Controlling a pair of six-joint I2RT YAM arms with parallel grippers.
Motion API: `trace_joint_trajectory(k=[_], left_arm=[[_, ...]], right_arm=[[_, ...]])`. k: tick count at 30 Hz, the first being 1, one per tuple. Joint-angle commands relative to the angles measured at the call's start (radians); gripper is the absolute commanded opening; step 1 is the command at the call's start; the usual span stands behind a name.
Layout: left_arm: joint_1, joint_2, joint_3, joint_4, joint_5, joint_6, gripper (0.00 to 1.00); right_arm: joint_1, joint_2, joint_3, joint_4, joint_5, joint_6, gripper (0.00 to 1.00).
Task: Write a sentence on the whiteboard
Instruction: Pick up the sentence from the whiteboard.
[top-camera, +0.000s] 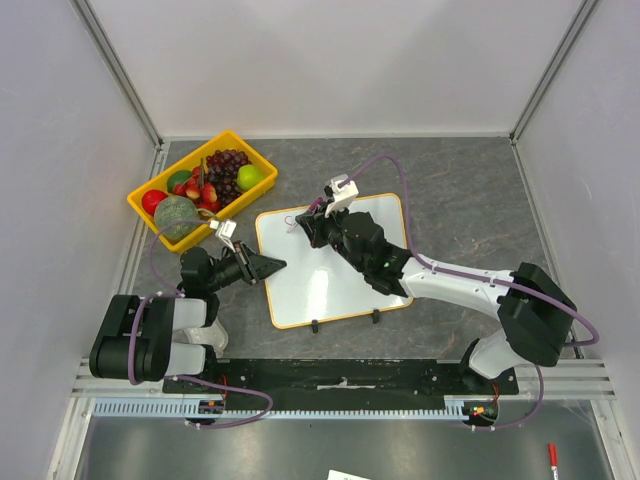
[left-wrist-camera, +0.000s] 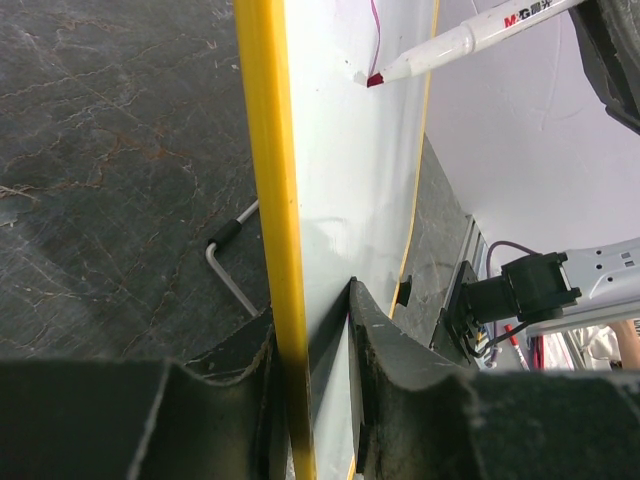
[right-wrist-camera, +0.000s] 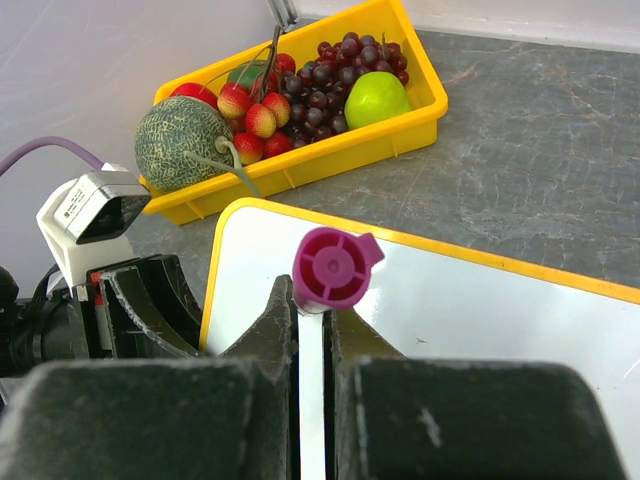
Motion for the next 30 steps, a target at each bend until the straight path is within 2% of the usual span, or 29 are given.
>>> trace_joint_trajectory(k=[1, 14, 19, 30], left_arm=[[-0.013, 0.005, 0.011, 0.005, 0.006, 0.05, 0.02], [-0.013, 0.004, 0.011, 0.004, 0.006, 0.052, 0.02], [-0.015, 0.002, 0.011, 0.004, 0.004, 0.053, 0.02], [-0.015, 0.004, 0.012, 0.004, 0.006, 0.053, 0.02]], right_arm=[[-0.001, 0.022, 0.035, 0.01, 0.011, 0.022, 0.0], [-0.013, -0.115, 0.012, 0.041, -0.051, 0.048, 0.0], [-0.03, -0.113, 0.035, -0.006, -0.016, 0.018, 0.0], [-0.058, -0.072, 0.046, 0.003, -0.003, 0.019, 0.0]])
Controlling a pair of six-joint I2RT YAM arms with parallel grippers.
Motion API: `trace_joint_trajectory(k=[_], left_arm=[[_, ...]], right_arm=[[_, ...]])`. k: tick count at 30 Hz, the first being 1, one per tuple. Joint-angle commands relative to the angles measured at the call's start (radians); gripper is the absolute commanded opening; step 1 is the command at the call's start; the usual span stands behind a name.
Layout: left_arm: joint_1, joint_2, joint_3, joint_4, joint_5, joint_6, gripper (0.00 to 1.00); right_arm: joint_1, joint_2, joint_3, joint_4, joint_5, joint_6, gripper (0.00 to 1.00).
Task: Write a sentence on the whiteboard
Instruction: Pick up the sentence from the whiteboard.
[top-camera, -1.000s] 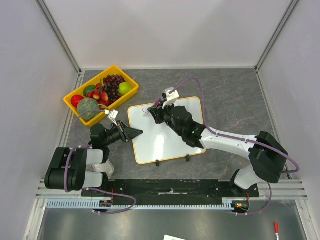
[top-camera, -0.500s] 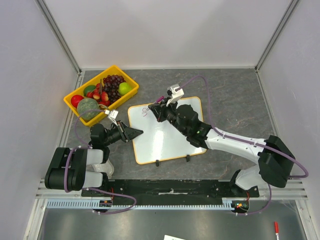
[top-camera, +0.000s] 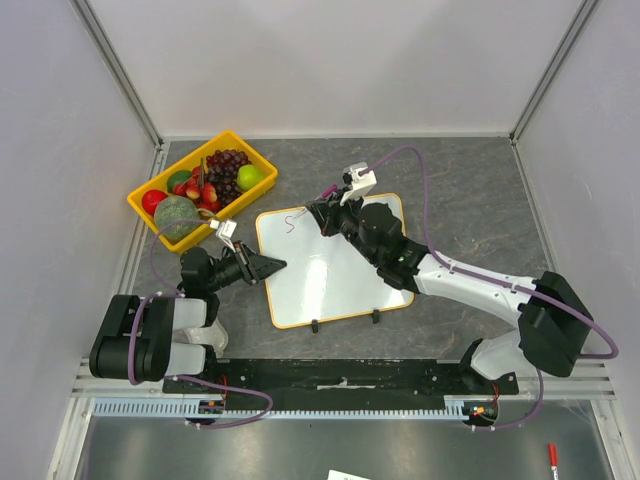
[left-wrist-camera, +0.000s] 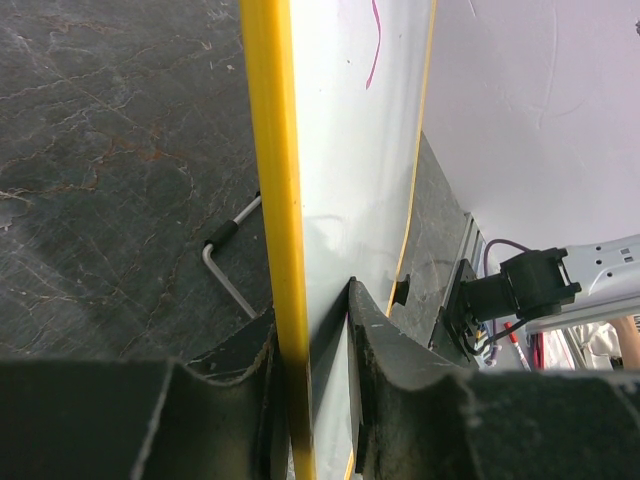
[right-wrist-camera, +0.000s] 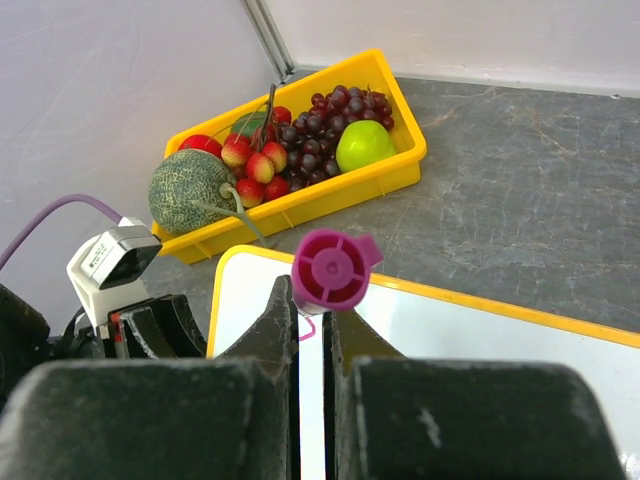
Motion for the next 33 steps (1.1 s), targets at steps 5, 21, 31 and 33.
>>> trace_joint_trajectory(k=[5, 21, 31, 33], left_arm=[[-0.012, 0.007, 0.012, -0.004, 0.002, 0.052, 0.02], [-0.012, 0.007, 0.014, -0.004, 0.003, 0.052, 0.02], [-0.012, 0.007, 0.014, -0.004, 0.003, 0.052, 0.02], [-0.012, 0.007, 0.014, -0.004, 0.003, 0.052, 0.02]], right_arm=[[-0.015, 0.051, 0.056, 0.026, 0.004, -0.003, 0.0], [-0.021, 0.078, 0.041, 0.016, 0.012, 0.002, 0.0], [-0.03, 0.061, 0.019, -0.01, 0.045, -0.005, 0.0], [-0.033, 0.058, 0.018, -0.017, 0.048, -0.006, 0.0]])
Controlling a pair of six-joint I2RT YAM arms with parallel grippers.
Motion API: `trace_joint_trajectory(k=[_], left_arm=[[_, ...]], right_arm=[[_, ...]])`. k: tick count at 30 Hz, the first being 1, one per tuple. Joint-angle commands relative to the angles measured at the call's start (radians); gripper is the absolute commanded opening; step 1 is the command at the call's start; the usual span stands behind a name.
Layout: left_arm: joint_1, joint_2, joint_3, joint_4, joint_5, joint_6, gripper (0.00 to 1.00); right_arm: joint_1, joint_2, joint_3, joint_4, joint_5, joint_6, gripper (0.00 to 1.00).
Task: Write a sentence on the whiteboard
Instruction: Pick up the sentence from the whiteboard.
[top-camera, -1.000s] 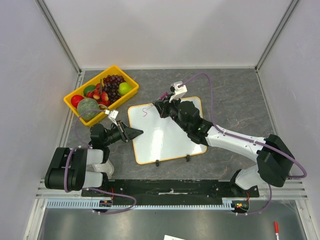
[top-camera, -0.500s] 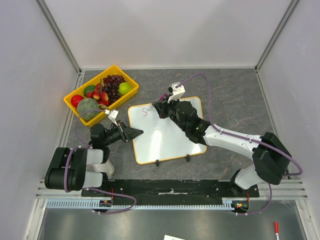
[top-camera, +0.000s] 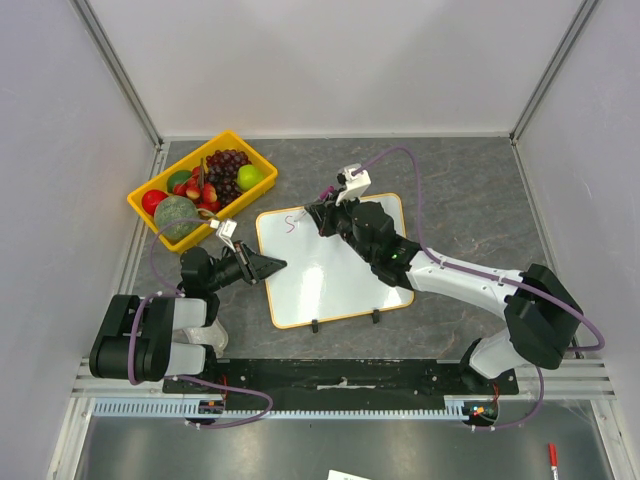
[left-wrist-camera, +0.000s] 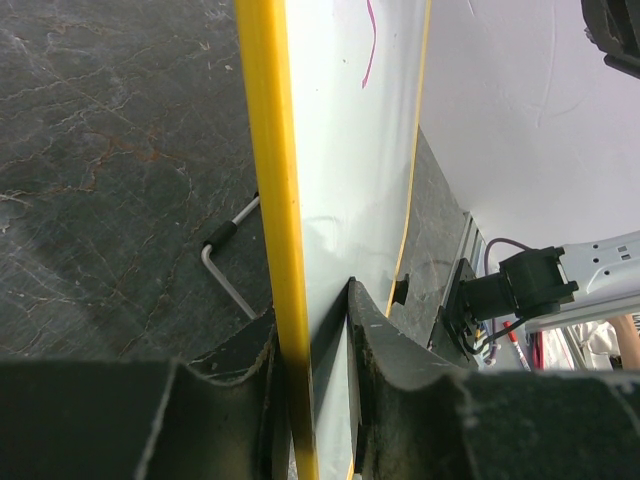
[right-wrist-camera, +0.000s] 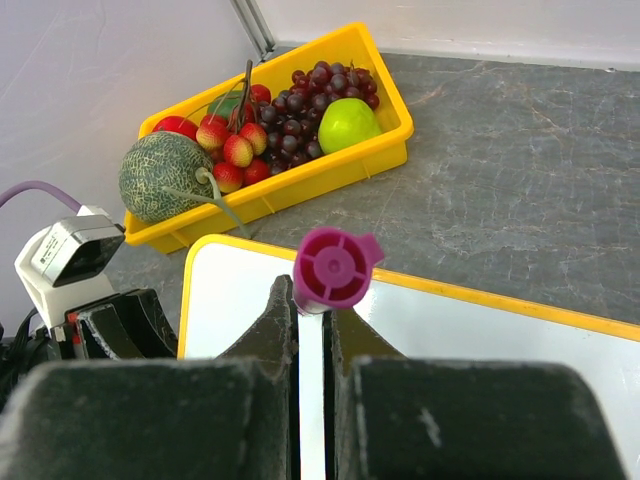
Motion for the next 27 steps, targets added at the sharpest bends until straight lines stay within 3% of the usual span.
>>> trace_joint_trajectory(k=[1, 27], left_arm=[[-0.01, 0.007, 0.011, -0.004, 0.0, 0.052, 0.02], [-0.011, 0.01, 0.011, -0.004, -0.001, 0.054, 0.02]], right_arm=[[-0.016, -0.013, 0.005, -0.018, 0.049, -0.01, 0.0], [-0.03, -0.084, 0.011, 0.005, -0.004, 0.023, 0.0]])
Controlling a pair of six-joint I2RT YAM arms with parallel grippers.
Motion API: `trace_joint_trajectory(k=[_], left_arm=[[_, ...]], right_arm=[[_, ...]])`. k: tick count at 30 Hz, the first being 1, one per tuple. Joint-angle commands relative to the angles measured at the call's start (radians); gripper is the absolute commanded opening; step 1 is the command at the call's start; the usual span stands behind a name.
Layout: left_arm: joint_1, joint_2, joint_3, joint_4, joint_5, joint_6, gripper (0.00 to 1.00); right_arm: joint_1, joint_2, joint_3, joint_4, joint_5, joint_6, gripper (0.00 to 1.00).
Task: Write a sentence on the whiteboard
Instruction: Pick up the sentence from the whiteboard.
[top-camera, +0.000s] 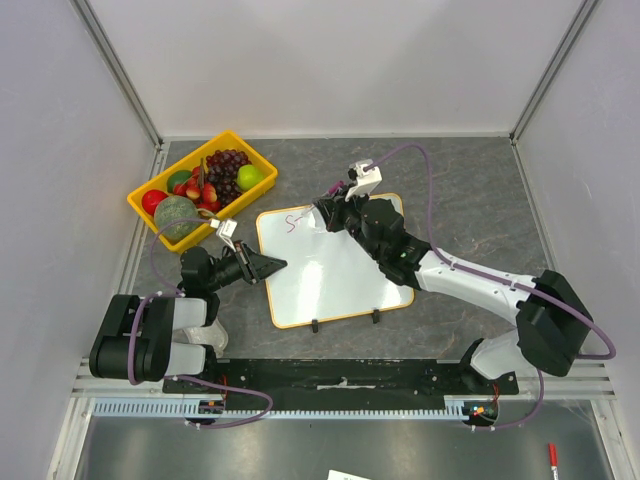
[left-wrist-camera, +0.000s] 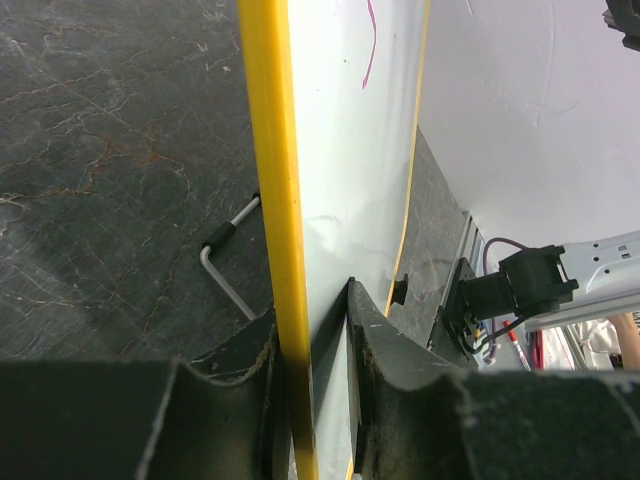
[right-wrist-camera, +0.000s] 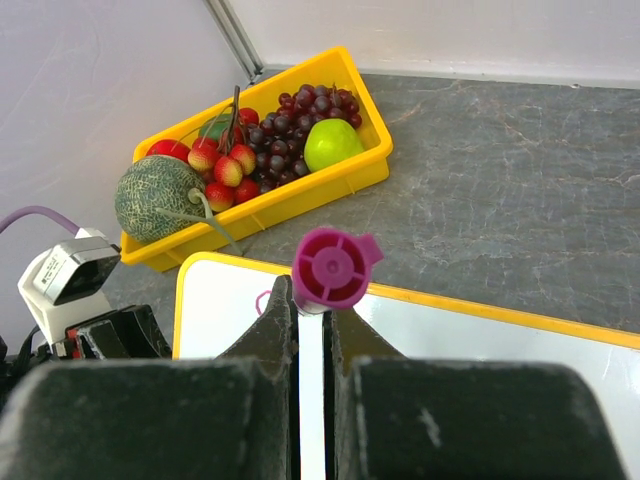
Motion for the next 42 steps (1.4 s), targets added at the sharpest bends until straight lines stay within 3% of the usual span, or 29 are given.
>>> trace_joint_trajectory(k=[1, 42], left_arm=[[-0.009, 0.01, 0.008, -0.004, -0.002, 0.052, 0.02], [-0.009, 0.01, 0.011, -0.005, 0.001, 0.054, 0.02]], right_arm=[[-0.004, -0.025, 0.03, 0.025, -0.019, 0.013, 0.0], [-0.009, 0.047, -0.009, 0.032, -0.046, 0.025, 0.0]])
